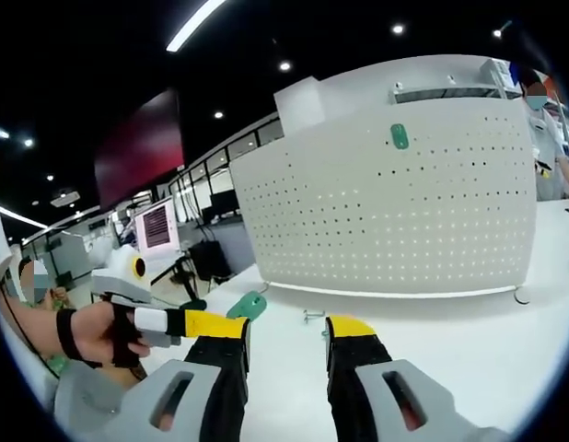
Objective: Insert the hook assembly into the mounting plate slot until the hook locks in place.
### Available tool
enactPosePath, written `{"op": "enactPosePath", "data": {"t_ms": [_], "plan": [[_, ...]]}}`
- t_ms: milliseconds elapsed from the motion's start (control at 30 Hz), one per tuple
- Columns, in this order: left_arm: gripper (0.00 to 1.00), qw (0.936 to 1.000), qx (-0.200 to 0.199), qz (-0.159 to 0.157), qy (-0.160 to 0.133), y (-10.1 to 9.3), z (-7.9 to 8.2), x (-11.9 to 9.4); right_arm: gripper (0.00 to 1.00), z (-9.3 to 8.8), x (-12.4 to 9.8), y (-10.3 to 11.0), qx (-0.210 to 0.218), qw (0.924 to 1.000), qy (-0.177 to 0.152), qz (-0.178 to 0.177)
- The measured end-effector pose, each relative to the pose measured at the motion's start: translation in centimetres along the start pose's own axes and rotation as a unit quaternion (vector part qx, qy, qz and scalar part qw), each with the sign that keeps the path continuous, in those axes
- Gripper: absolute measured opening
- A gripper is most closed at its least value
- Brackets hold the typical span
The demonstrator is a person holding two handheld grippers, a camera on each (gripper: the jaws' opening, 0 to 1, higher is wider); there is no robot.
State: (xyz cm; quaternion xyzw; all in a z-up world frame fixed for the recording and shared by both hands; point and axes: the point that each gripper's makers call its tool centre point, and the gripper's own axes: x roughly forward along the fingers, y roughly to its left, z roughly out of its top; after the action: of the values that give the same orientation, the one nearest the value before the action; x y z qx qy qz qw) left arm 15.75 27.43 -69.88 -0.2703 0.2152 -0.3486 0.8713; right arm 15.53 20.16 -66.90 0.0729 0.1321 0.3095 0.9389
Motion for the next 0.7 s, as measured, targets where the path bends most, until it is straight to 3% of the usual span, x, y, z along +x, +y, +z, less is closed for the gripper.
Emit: {"op": "enactPosePath", "data": {"t_ms": [433, 700], "plan": [[0.01, 0.9986, -0.03, -0.043, -0.01, -2.0, -0.2, -0.3, 0.25, -0.7, 0.2, 1.2, 0.024, 0.9993, 0.005, 0.027], [0.02, 0.9956, -0.051, -0.076, -0.016, -3.2, -0.1, -0.8, 0.19, -0.4, 0.2, 1.8, 0.076, 0.9958, -0.01, 0.05]]}}
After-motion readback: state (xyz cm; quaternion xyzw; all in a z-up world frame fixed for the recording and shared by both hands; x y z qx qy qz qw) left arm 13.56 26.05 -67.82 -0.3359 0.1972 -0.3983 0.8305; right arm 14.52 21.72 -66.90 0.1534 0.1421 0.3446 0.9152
